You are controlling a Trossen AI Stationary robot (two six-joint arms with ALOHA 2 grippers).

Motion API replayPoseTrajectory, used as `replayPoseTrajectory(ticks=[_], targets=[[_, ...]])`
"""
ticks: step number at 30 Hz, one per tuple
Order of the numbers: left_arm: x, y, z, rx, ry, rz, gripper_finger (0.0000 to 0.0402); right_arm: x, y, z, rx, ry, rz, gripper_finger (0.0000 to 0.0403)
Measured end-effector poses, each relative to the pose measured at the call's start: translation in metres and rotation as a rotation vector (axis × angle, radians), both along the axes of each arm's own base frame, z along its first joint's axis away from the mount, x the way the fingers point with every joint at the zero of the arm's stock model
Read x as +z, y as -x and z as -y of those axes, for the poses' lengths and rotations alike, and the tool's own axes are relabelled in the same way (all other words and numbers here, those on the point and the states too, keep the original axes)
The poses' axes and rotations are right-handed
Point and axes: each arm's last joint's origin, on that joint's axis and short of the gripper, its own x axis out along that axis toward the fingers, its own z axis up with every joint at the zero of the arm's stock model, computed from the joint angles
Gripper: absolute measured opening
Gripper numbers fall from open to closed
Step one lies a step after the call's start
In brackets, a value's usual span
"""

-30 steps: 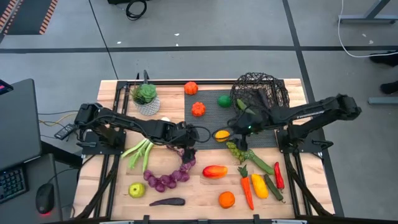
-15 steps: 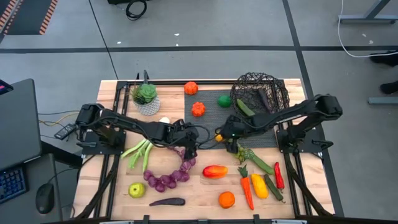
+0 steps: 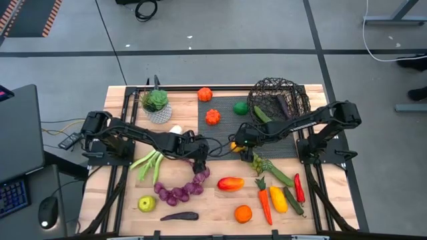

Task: Build produce basket
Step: Put the yellow lemon into the black basket

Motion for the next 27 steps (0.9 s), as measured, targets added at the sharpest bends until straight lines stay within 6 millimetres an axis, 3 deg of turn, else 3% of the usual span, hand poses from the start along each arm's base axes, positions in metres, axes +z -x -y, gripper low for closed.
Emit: replayPoseTrajectory(ticks=[6,16,19,24,27], targets=[[0.0,-0.001,0.001,0.005,0.007,0.014,0.0313,-0.01,-0.004,0.012,-0.022,-0.033,-0.018,0.0347],[0.001,0.0,0.008,0.001,0.018,0.02,0.0313,-0.03,-0.017,0.014,-0.028,-0.068,0.003,0.0343],[0.0,0.002,0.012,-0.012,0.015,0.011,0.0313,-0.022,-0.015,0.014,-0.052,-0.057,0.026,0.0319],[0.0,0.002,0.011,-0.018,0.008,0.006,0.0313,0.008,-0.006,0.018,-0.066,-0.009,0.101,0.0243],[0.0,0.001,0.008,-0.019,0.0,0.006,0.0313,0.028,0.006,0.024,-0.09,0.004,0.135,0.0239]])
